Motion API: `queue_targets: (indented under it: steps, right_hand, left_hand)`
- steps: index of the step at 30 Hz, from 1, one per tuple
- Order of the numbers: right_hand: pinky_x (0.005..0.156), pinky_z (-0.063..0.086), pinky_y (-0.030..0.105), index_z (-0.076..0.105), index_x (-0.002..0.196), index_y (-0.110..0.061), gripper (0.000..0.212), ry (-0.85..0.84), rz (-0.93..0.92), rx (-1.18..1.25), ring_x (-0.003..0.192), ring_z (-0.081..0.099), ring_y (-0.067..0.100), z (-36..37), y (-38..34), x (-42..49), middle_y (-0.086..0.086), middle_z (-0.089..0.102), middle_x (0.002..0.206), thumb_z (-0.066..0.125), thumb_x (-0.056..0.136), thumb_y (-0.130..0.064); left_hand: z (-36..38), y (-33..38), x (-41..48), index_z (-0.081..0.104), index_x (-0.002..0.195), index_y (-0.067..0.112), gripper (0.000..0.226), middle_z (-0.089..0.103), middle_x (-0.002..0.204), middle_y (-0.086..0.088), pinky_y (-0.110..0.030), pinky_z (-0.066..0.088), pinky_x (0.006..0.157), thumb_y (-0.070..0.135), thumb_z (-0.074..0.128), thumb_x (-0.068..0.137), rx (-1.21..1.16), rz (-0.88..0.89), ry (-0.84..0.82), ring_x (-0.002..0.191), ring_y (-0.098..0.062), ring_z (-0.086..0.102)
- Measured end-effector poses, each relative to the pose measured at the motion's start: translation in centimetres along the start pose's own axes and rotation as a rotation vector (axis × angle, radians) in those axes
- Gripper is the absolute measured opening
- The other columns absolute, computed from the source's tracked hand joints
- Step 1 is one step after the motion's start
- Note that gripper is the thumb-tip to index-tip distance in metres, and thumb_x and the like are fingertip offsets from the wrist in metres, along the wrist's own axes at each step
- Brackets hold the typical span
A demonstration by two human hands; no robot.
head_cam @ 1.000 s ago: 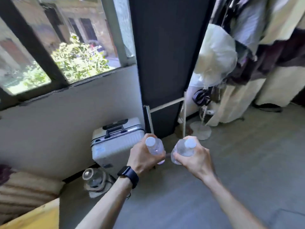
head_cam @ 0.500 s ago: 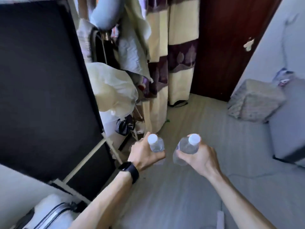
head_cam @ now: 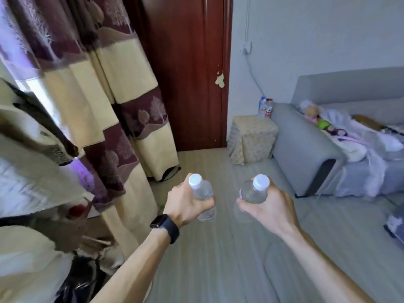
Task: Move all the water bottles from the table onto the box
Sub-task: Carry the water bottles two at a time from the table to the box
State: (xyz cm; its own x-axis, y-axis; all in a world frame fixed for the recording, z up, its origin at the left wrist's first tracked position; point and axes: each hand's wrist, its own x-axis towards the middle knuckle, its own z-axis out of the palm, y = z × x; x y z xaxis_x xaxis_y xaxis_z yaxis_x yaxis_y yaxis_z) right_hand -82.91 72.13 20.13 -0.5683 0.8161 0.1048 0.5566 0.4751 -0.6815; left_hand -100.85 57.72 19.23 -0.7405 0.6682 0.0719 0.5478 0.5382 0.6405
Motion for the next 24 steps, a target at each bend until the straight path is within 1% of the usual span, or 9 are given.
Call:
queue_targets:
  steps: [3,6,8,10,12,14,16,20,24]
  right_hand:
    - [0.057,0.035,0.028,0.045,0.083,-0.027,0.05,0.007,-0.006,-0.016,0.073,0.054,0.024,-0.6,0.3,7.2,-0.013,0.052,0.064,0.08,0.065,-0.059]
    - [0.051,0.031,0.023,0.042,0.08,-0.03,0.05,-0.001,0.015,0.005,0.071,0.052,0.023,-1.3,0.5,14.2,-0.012,0.05,0.064,0.08,0.065,-0.058]
    - [0.055,0.033,0.027,0.046,0.079,-0.029,0.048,-0.011,0.019,0.008,0.074,0.055,0.022,-1.4,0.8,18.9,-0.013,0.053,0.066,0.079,0.064,-0.06]
    - [0.06,0.037,0.029,0.05,0.082,-0.027,0.048,-0.013,0.028,0.014,0.076,0.059,0.022,-1.1,0.9,23.2,-0.012,0.059,0.071,0.078,0.063,-0.06]
    - [0.062,0.045,0.031,0.053,0.083,-0.025,0.049,-0.007,0.055,0.016,0.076,0.06,0.02,-0.6,1.3,27.6,-0.01,0.062,0.073,0.077,0.06,-0.061]
    - [0.068,0.053,0.034,0.057,0.083,-0.024,0.054,0.005,0.076,0.017,0.077,0.063,0.019,0.2,1.8,32.0,-0.01,0.066,0.075,0.07,0.053,-0.067]
    - [0.072,0.054,0.034,0.059,0.085,-0.025,0.057,0.016,0.097,0.021,0.08,0.064,0.019,1.4,2.3,36.5,-0.01,0.068,0.077,0.065,0.05,-0.07]
    - [0.071,0.053,0.033,0.062,0.094,-0.026,0.055,0.037,0.157,0.018,0.081,0.063,0.019,3.7,3.3,45.1,-0.01,0.069,0.081,0.074,0.056,-0.063]
    - [0.068,0.052,0.035,0.065,0.088,-0.02,0.043,0.086,0.24,0.04,0.074,0.065,0.014,5.3,4.9,52.3,-0.008,0.07,0.076,0.084,0.062,-0.048]
  left_hand:
    - [1.6,2.1,7.4,0.05,0.095,0.032,0.048,0.066,0.081,0.01,-0.036,0.056,0.074,0.06,0.066,0.059,0.028,0.019,-0.02,0.078,-0.018,0.064]
    - [3.0,4.3,14.4,0.05,0.096,0.033,0.049,0.066,0.082,0.011,-0.035,0.056,0.074,0.063,0.064,0.059,0.051,0.035,-0.035,0.078,-0.016,0.064]
    - [3.6,5.3,19.0,0.05,0.099,0.033,0.052,0.067,0.085,0.009,-0.035,0.056,0.076,0.062,0.066,0.059,0.043,0.033,-0.024,0.081,-0.019,0.065]
    - [4.0,5.9,23.3,0.051,0.101,0.033,0.054,0.068,0.087,0.009,-0.036,0.056,0.079,0.062,0.067,0.058,0.044,0.029,-0.019,0.085,-0.021,0.065]
    - [4.7,6.0,27.8,0.052,0.1,0.034,0.054,0.068,0.086,0.009,-0.036,0.056,0.079,0.061,0.067,0.057,0.042,0.032,-0.025,0.085,-0.02,0.065]
    - [5.6,5.9,32.7,0.051,0.1,0.036,0.054,0.067,0.086,0.01,-0.036,0.056,0.078,0.063,0.066,0.056,0.046,0.04,-0.032,0.083,-0.02,0.065]
    - [6.6,5.7,37.4,0.049,0.101,0.038,0.057,0.066,0.086,0.012,-0.037,0.057,0.075,0.068,0.061,0.054,0.065,0.066,-0.047,0.081,-0.019,0.064]
    - [8.5,5.6,47.0,0.046,0.1,0.038,0.058,0.066,0.085,0.012,-0.036,0.056,0.074,0.074,0.055,0.055,0.128,0.116,-0.105,0.081,-0.021,0.064]
    - [11.0,6.5,56.2,0.046,0.097,0.037,0.054,0.066,0.085,0.011,-0.036,0.056,0.075,0.072,0.062,0.059,0.154,0.151,-0.181,0.082,-0.021,0.064]
